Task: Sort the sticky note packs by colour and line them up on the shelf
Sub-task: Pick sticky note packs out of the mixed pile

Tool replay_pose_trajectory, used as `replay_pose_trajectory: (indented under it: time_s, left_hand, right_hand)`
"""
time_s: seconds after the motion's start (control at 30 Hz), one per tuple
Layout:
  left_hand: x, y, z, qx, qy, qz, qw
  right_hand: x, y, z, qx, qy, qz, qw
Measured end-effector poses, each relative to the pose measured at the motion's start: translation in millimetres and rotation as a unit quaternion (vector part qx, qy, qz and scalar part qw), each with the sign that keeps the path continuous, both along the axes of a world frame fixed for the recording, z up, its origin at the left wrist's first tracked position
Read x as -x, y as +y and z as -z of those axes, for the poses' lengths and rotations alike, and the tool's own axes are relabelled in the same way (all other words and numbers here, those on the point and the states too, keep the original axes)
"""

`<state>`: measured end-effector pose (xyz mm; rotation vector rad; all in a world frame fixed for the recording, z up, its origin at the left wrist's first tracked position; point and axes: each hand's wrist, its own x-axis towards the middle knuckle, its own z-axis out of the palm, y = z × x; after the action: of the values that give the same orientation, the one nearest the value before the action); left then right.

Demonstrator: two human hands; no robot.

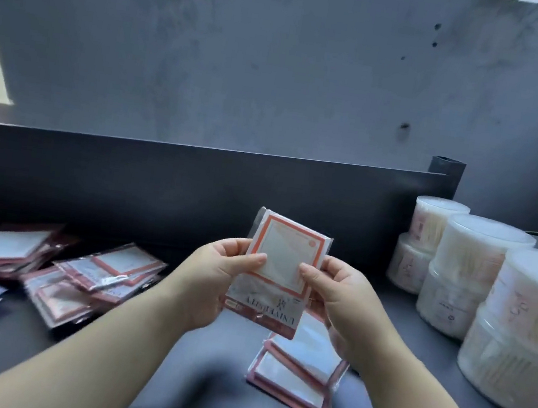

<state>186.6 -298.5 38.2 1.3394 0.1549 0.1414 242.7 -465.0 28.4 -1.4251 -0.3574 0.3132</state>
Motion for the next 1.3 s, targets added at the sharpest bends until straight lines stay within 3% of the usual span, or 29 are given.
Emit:
replay_pose_trajectory:
  time_s: [0.2, 0.3, 0.4, 0.5, 0.57, 0.63, 0.77, 1.03, 1.2, 1.3]
  left_hand:
    - [45, 10, 3, -0.008, 0.039, -0.042, 0.998]
    - [64, 19, 7, 0.030, 0.048, -0.056, 0.997]
    - [75, 33, 10, 0.089, 0.019, -0.100, 0.991]
    - [83, 57, 12, 0.113, -0.010, -0.152, 0.982]
    - [87, 76, 14, 0.119, -0.021, -0.174, 0.977]
    - [89, 91, 18, 0.120, -0.025, -0.176, 0.977]
    - [86, 103, 31, 0.124, -0.008, -0.139, 0.982]
    - [62, 79, 40, 0.123, 0.007, -0.047, 0.991]
    - [50, 57, 41, 0.125, 0.012, -0.029, 0.992]
    - [46, 46, 42, 0.130, 0.015, -0.039, 0.991]
  right_hand:
    - [25, 21, -4, -0.027, 0.015, -0.020, 0.999]
    - [34, 35, -4, -0.032, 0.027, -0.042, 0.998]
    - [41, 46, -2, 0.041, -0.001, -0.081, 0.996]
    - [37, 50, 0, 0.133, -0.055, -0.057, 0.988]
    - [30, 46, 2, 0.248, -0.119, -0.011, 0.961]
    - [23, 38, 6, 0.384, -0.185, 0.023, 0.904]
    - [28, 21, 15, 0.517, -0.200, 0.062, 0.830]
    - [65, -2, 10, 0.610, -0.161, 0.044, 0.775]
    - [59, -16, 12, 0.602, -0.163, 0.032, 0.781]
    - [54, -21, 15, 0.613, -0.202, 0.035, 0.763]
